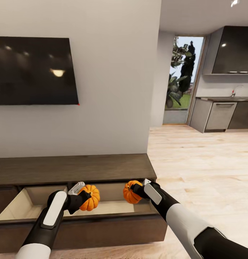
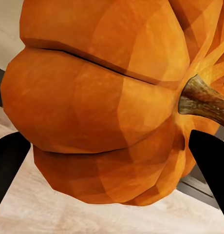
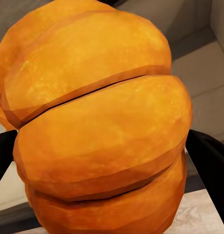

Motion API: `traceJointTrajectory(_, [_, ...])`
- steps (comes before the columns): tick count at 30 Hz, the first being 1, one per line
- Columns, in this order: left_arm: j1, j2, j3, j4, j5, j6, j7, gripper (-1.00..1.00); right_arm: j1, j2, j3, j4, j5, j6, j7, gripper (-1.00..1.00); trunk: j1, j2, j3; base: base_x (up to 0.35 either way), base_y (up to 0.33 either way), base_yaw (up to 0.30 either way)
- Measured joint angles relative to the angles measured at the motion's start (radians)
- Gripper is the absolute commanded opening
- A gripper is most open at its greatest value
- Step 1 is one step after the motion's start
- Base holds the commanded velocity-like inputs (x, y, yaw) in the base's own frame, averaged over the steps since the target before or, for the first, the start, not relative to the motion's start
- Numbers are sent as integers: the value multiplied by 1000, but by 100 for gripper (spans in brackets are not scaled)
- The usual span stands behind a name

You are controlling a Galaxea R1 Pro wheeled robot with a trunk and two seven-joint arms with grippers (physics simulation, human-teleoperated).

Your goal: Place each of the two pumpkins and all three candles from the living room inside a cabinet in the living room (use any cabinet), then make sure every cabinet is closed, and position the cauldron so it is next to a table in the living room.

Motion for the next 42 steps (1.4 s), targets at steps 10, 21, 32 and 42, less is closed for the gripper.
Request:
traceJointTrajectory(10, [0,3,-38,-36,1,-12,-1,-100,0,0,1,0,1,-2,0,-100,31,-56,-25,0,0,0])
traceJointTrajectory(21, [0,11,-46,-37,-4,-25,-60,-100,0,0,1,0,1,-2,0,-100,30,-56,-25,50,0,0])
traceJointTrajectory(32, [0,13,-46,-32,-4,-38,-63,-100,0,0,1,0,0,-2,0,-100,30,-56,-25,123,0,0])
traceJointTrajectory(42, [0,13,-44,-34,-5,-39,-63,-100,0,0,0,0,1,-2,0,-100,31,-56,-25,34,0,0])
